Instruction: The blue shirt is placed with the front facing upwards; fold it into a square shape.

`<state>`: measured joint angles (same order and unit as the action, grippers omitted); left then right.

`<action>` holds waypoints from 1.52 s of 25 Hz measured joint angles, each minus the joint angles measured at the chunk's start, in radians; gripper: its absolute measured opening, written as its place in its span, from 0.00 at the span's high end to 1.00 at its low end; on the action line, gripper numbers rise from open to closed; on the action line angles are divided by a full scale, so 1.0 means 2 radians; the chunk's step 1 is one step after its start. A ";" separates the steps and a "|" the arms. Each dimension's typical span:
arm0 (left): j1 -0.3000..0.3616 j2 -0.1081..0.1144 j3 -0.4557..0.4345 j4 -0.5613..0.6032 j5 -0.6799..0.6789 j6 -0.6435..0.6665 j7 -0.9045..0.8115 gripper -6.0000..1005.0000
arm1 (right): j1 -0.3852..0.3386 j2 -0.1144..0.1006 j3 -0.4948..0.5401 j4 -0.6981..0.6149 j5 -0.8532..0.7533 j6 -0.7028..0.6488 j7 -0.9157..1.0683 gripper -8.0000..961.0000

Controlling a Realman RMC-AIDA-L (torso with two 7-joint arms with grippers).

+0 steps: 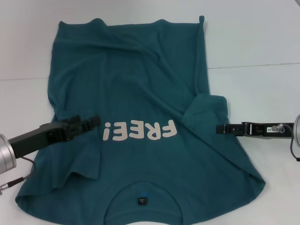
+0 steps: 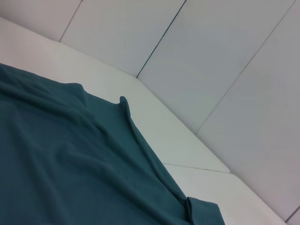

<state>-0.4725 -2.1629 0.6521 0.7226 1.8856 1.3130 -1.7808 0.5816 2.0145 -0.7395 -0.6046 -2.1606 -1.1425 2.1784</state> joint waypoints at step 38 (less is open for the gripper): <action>-0.002 0.000 0.001 0.000 -0.001 0.004 0.001 0.12 | 0.019 0.034 0.000 -0.001 0.008 -0.062 -0.023 0.10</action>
<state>-0.4755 -2.1629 0.6535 0.7232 1.8838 1.3207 -1.7793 0.6201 2.0829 -0.7394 -0.6059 -2.1452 -1.2668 2.1324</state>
